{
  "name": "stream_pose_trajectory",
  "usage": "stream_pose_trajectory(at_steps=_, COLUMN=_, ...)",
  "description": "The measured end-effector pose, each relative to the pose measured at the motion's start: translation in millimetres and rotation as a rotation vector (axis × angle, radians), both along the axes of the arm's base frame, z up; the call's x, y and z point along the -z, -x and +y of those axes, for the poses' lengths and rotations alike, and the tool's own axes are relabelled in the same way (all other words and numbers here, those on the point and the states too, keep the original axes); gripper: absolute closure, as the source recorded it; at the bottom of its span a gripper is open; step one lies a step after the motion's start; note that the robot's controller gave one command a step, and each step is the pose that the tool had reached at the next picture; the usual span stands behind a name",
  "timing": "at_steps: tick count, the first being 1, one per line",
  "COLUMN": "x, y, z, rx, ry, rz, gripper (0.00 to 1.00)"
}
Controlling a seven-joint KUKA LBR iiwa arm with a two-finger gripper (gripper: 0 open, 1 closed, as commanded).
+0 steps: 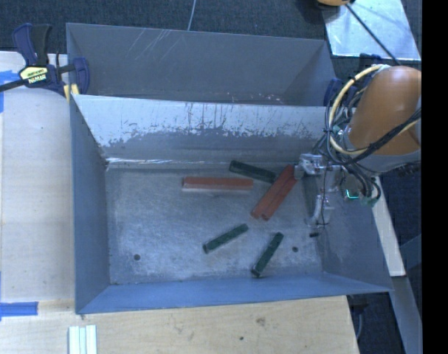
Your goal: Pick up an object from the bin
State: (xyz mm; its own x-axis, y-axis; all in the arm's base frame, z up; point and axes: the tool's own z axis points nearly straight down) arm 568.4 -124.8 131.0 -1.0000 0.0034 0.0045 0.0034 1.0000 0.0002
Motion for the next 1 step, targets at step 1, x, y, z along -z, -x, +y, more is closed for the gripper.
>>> stream_pose_trajectory(at_steps=1, x=-4.7, y=-1.9, z=0.3, rx=-0.003, ry=0.001, rz=-0.008, gripper=0.00)
